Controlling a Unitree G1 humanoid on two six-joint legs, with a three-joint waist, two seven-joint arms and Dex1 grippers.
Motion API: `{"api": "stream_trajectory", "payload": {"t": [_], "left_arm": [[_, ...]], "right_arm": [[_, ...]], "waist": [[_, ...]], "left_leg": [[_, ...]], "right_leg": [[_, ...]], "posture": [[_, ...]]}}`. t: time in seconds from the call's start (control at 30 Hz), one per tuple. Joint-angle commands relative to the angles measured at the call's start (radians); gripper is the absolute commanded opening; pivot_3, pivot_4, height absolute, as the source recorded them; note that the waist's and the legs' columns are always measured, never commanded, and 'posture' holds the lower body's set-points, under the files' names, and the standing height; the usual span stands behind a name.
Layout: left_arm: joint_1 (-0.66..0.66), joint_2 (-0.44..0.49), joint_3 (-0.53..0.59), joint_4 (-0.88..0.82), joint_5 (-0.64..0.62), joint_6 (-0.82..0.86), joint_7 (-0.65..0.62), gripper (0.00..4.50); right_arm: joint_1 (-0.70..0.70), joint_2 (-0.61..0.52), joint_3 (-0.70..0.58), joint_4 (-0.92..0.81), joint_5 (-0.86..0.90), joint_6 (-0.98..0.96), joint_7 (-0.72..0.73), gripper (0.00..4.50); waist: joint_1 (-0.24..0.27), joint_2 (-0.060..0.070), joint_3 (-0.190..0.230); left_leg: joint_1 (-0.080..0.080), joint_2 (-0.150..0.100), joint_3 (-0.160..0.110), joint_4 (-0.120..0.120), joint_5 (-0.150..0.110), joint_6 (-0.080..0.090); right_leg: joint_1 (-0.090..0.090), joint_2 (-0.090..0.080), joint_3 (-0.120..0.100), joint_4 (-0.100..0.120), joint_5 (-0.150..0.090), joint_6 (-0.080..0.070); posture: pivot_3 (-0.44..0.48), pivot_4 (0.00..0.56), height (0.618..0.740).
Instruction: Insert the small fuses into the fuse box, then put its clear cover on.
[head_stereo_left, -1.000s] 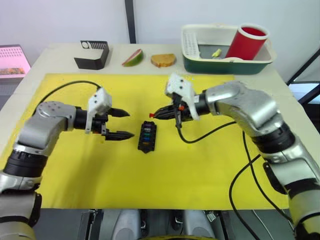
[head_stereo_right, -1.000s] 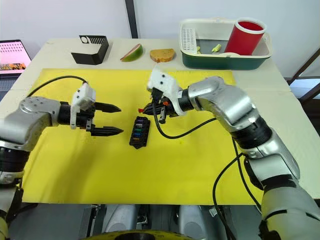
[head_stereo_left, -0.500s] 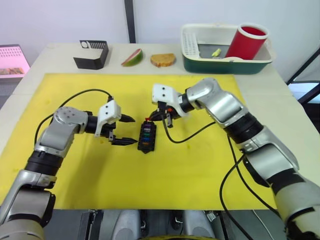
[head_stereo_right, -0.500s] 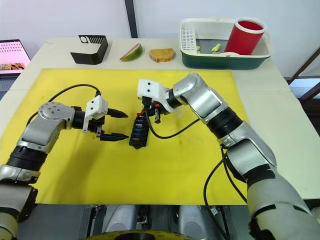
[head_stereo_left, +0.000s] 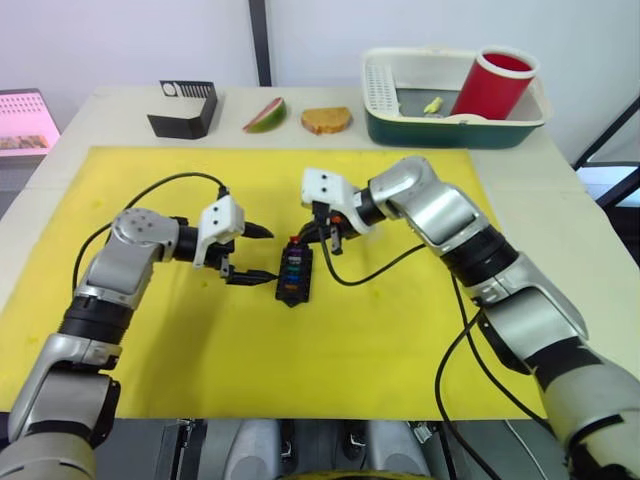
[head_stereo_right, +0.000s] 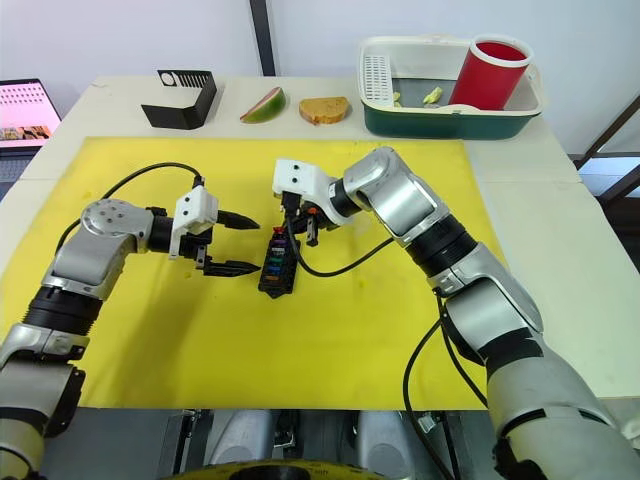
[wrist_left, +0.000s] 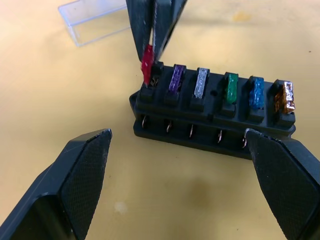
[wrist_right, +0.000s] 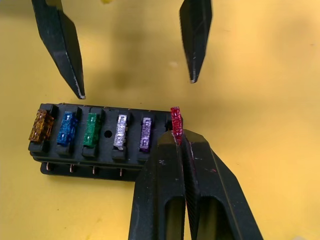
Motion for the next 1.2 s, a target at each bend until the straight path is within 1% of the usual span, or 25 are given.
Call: {"api": "stream_trajectory", "payload": {"t": [0.03, 0.23, 0.43, 0.77, 1.2], "left_arm": [[-0.026, -0.002, 0.020, -0.005, 0.003, -0.025, -0.008, 4.47], [-0.030, -0.007, 0.019, 0.008, 0.014, -0.042, -0.010, 4.47], [-0.027, -0.012, 0.017, 0.021, 0.028, -0.061, -0.009, 4.47], [-0.032, -0.022, 0.015, 0.031, 0.036, -0.071, -0.006, 4.47], [-0.036, -0.029, 0.018, 0.037, 0.047, -0.073, -0.009, 4.47]], "right_arm": [[-0.018, 0.006, -0.030, -0.013, -0.015, 0.010, 0.002, 0.00], [-0.012, 0.010, -0.033, -0.026, -0.019, 0.043, 0.012, 0.00], [-0.027, 0.028, -0.071, -0.052, 0.009, 0.140, -0.003, 0.00], [-0.012, 0.031, -0.073, -0.121, 0.013, 0.236, -0.013, 0.00], [0.018, 0.027, -0.055, -0.129, 0.002, 0.223, -0.043, 0.00]], "waist": [[0.000, 0.000, 0.000], [0.000, 0.000, 0.000], [0.000, 0.000, 0.000], [0.000, 0.000, 0.000], [0.000, 0.000, 0.000]], "left_leg": [[0.000, 0.000, 0.000, 0.000, 0.000, 0.000], [0.000, 0.000, 0.000, 0.000, 0.000, 0.000], [0.000, 0.000, 0.000, 0.000, 0.000, 0.000], [0.000, 0.000, 0.000, 0.000, 0.000, 0.000], [0.000, 0.000, 0.000, 0.000, 0.000, 0.000]], "right_leg": [[0.000, 0.000, 0.000, 0.000, 0.000, 0.000], [0.000, 0.000, 0.000, 0.000, 0.000, 0.000], [0.000, 0.000, 0.000, 0.000, 0.000, 0.000], [0.000, 0.000, 0.000, 0.000, 0.000, 0.000], [0.000, 0.000, 0.000, 0.000, 0.000, 0.000]], "posture": [[0.000, 0.150, 0.740], [0.000, 0.150, 0.740], [0.000, 0.150, 0.740], [0.000, 0.150, 0.740], [0.000, 0.150, 0.740]]}}
